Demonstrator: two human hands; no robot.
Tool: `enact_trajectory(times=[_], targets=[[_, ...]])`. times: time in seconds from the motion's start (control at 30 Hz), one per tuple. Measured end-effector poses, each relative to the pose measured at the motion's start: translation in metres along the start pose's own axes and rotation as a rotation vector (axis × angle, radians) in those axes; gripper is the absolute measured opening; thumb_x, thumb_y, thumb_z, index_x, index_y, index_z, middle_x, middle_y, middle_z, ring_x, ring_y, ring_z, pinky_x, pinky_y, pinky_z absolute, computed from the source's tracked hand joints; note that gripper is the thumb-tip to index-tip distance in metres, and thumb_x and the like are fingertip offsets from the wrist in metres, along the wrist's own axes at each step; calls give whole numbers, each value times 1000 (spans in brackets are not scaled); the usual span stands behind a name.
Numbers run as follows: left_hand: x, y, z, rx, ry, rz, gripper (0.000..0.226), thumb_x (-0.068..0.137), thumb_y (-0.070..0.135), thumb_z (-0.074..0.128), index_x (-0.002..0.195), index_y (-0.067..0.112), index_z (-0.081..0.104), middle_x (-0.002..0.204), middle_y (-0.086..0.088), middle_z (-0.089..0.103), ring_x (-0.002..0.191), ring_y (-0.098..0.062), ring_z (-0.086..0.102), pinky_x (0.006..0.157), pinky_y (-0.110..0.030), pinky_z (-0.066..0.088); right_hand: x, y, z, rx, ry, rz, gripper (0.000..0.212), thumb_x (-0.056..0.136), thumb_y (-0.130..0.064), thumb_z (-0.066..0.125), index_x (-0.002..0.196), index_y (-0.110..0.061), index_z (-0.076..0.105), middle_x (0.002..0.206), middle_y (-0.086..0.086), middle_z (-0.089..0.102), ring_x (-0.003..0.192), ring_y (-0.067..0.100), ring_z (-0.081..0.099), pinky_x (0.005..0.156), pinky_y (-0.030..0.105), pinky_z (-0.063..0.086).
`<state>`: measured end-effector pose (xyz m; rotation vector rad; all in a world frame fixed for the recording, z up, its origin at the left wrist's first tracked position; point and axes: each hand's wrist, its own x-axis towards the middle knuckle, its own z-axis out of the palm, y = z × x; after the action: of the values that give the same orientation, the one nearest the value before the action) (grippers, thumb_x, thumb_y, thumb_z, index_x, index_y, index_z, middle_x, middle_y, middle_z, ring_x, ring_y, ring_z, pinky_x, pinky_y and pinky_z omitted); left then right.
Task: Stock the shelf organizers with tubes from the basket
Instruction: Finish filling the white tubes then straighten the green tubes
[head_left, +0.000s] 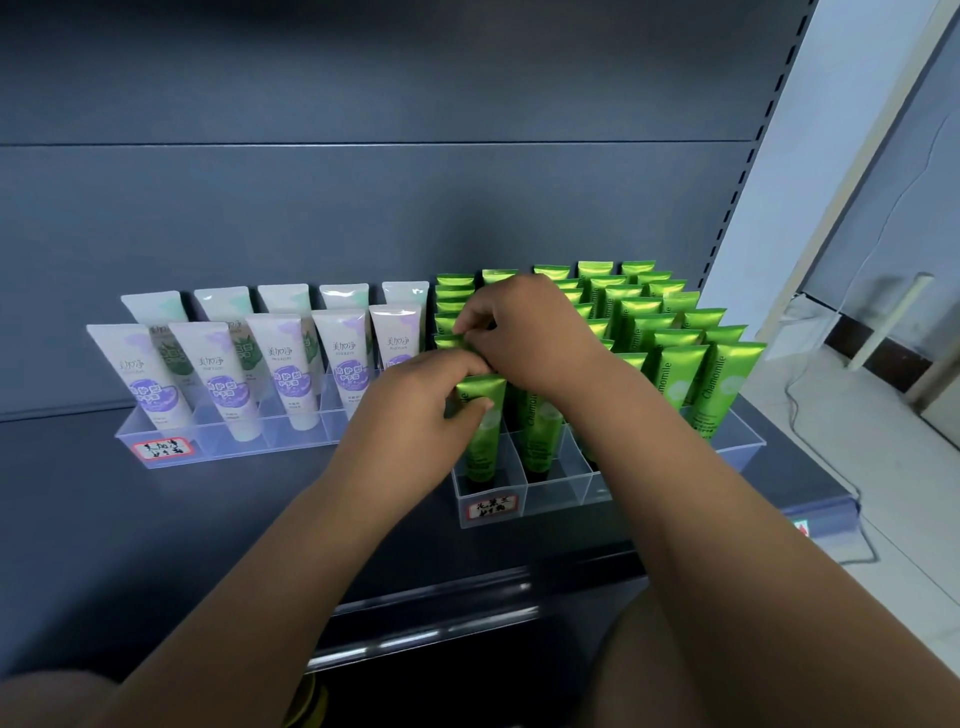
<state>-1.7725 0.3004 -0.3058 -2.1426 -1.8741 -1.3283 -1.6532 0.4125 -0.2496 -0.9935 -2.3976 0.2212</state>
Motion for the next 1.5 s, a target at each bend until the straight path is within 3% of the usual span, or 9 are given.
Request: enact_trajectory(times=[0.23, 0.37, 0.5, 0.63, 0.87, 1.0, 1.1, 1.3, 1.5], targets=[[-1, 1, 1, 38, -4, 1, 28, 90, 27, 73, 117, 29, 68, 104, 16, 67, 87, 0, 53, 72, -5, 38, 0, 3, -4, 8, -1, 25, 26, 82, -8, 62, 90, -26, 80, 93, -4, 75, 90, 19, 68, 80, 36, 57], [-1, 1, 2, 34, -4, -13, 29, 90, 26, 74, 118, 28, 69, 102, 16, 66, 85, -1, 53, 72, -10, 41, 0, 3, -4, 3, -8, 23, 27, 82, -8, 62, 91, -25, 80, 94, -4, 76, 91, 19, 68, 81, 37, 57], [-2, 2, 2, 44, -4, -1, 30, 90, 24, 74, 119, 26, 68, 104, 11, 69, 84, -4, 55, 74, -26, 49, -1, 4, -4, 4, -11, 25, 27, 82, -8, 61, 91, -26, 79, 94, -5, 75, 91, 18, 68, 81, 37, 57], [-3, 3, 3, 78, -13, 30, 31, 91, 22, 73, 121, 21, 68, 111, 5, 70, 92, -7, 58, 77, -25, 47, -1, 5, -7, 44, 15, 35, 20, 82, -12, 65, 88, -25, 79, 89, -7, 75, 87, 15, 69, 81, 35, 56], [-4, 5, 2, 94, -6, 28, 32, 91, 21, 73, 123, 19, 67, 113, 3, 70, 95, -11, 61, 80, -25, 48, -4, 13, -29, 127, 140, 45, 14, 87, -16, 69, 88, -21, 81, 85, -9, 76, 82, 7, 69, 80, 25, 54], [-5, 5, 2, 107, -7, 29, 32, 91, 21, 73, 122, 20, 67, 111, 3, 70, 92, -11, 61, 77, -24, 47, -8, 22, -39, 142, 178, 67, 14, 87, -16, 69, 86, -22, 82, 77, -14, 72, 79, 2, 67, 70, 5, 43], [-6, 8, 2, 130, -2, 38, 33, 93, 24, 72, 124, 20, 66, 116, 4, 70, 99, -14, 63, 79, -25, 47, -11, 28, -42, 172, 168, 78, 13, 89, -18, 70, 89, -23, 82, 74, -17, 68, 73, -5, 64, 65, -1, 38], [-4, 15, -3, 94, 65, 29, 29, 96, 32, 65, 121, 18, 66, 116, 6, 70, 107, -12, 64, 89, -34, 55, -23, 35, -50, 232, 109, 19, 8, 90, -24, 73, 91, -28, 81, 89, -15, 76, 89, -6, 66, 74, -1, 40], [6, 25, -7, 177, 81, 113, 28, 96, 35, 59, 115, 17, 69, 106, 5, 69, 99, -17, 63, 82, -39, 54, -49, 46, -56, 103, 127, -175, 4, 87, -21, 77, 84, -23, 79, 82, -13, 72, 85, 4, 60, 94, 16, 38]])
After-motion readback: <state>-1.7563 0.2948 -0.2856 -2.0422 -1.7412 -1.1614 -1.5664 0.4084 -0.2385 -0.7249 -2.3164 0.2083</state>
